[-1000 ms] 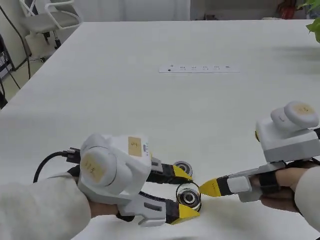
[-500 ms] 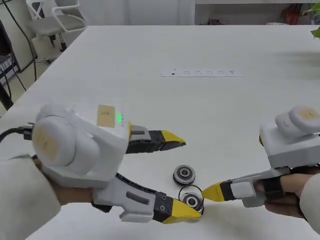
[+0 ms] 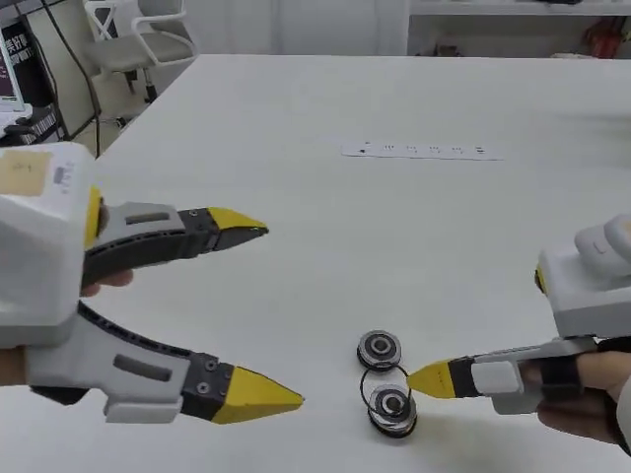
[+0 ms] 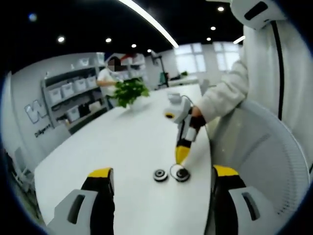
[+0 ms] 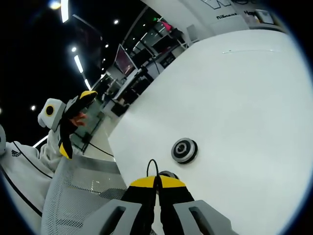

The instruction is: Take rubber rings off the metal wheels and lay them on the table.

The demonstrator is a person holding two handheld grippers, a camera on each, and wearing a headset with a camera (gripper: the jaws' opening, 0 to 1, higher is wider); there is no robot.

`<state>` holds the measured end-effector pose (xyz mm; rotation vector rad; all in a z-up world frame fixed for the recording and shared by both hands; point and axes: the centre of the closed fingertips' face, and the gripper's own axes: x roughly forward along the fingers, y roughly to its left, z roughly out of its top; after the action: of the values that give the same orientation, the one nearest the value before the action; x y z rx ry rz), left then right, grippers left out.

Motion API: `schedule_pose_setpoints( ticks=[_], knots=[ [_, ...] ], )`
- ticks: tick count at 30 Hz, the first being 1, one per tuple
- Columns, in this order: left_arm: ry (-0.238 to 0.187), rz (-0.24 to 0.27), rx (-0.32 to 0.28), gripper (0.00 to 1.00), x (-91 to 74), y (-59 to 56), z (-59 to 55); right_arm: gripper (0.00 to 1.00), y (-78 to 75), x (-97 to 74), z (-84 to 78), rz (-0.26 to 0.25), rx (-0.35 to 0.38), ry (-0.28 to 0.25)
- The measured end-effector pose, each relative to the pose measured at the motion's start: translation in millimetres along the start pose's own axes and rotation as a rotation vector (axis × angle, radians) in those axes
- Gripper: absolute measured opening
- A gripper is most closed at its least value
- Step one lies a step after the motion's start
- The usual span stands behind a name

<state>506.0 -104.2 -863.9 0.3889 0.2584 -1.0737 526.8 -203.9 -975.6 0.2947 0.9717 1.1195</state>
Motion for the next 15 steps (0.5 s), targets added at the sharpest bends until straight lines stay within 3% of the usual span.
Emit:
schedule_pose_setpoints(
  ticks=[3,7,9,15],
  knots=[
    [0.002,0.065,-0.056,0.84,-13.2,4.0,-12.2,0.00,2.8,-0.9,3.5,0.009,0.001,-0.015],
    [0.007,0.106,-0.110,0.84,-21.7,-4.7,-28.5,0.00,6.8,-2.2,8.0,0.019,-0.004,-0.031],
    [0.007,0.119,-0.153,0.85,-23.7,-8.2,-35.4,0.00,8.7,-2.9,9.9,0.021,-0.008,-0.038],
    [0.044,0.134,-0.188,0.87,-24.8,-16.3,-53.0,0.00,17.1,-4.5,17.5,0.036,-0.020,-0.065]
  ],
)
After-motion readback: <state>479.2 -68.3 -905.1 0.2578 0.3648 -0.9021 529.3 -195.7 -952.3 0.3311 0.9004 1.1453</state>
